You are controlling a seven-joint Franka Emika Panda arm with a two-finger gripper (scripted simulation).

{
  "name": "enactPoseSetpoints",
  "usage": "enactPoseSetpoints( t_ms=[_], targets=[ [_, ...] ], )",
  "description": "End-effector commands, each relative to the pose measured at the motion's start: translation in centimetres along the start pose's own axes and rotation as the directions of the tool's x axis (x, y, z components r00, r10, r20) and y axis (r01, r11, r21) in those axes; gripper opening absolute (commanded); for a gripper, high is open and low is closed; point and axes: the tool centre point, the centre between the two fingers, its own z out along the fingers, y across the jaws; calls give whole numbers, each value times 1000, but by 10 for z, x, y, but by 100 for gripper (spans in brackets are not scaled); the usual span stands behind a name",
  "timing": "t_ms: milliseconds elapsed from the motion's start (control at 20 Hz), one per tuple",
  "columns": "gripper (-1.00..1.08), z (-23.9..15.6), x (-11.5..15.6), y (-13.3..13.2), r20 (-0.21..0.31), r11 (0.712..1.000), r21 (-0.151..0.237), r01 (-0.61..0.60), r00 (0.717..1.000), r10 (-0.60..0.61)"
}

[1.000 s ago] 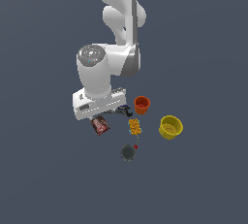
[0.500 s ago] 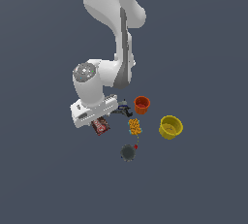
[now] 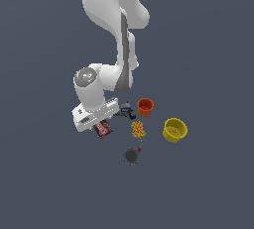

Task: Pick up a designated object from a clutter of objects.

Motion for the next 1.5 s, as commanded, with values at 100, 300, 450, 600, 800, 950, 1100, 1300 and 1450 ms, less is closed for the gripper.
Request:
enactPoseSetpoints(
  t_ms=[100, 300, 450, 600, 800, 950, 1100, 1300, 1450],
  targets=[
    [100, 8, 0, 0, 0, 1000, 0, 1, 1000, -1],
    [100, 26, 0, -1, -1, 1000, 0, 3, 1000, -3],
    [100, 40, 0, -1, -1, 1000, 0, 4, 1000, -4],
    [100, 48, 0, -1, -1, 1000, 0, 5, 1000, -5],
    [-100, 51, 0, 0, -1, 1000, 0, 5, 1000, -5],
    [-100, 51, 0, 0, -1, 1000, 0, 5, 1000, -5],
    [-100, 51, 0, 0, -1, 1000, 0, 5, 1000, -5],
    [-100, 49, -1, 1, -2, 1000, -2, 3, 1000, -3],
    [-100, 47, 0, 1, -2, 1000, -2, 3, 1000, -3]
  ],
)
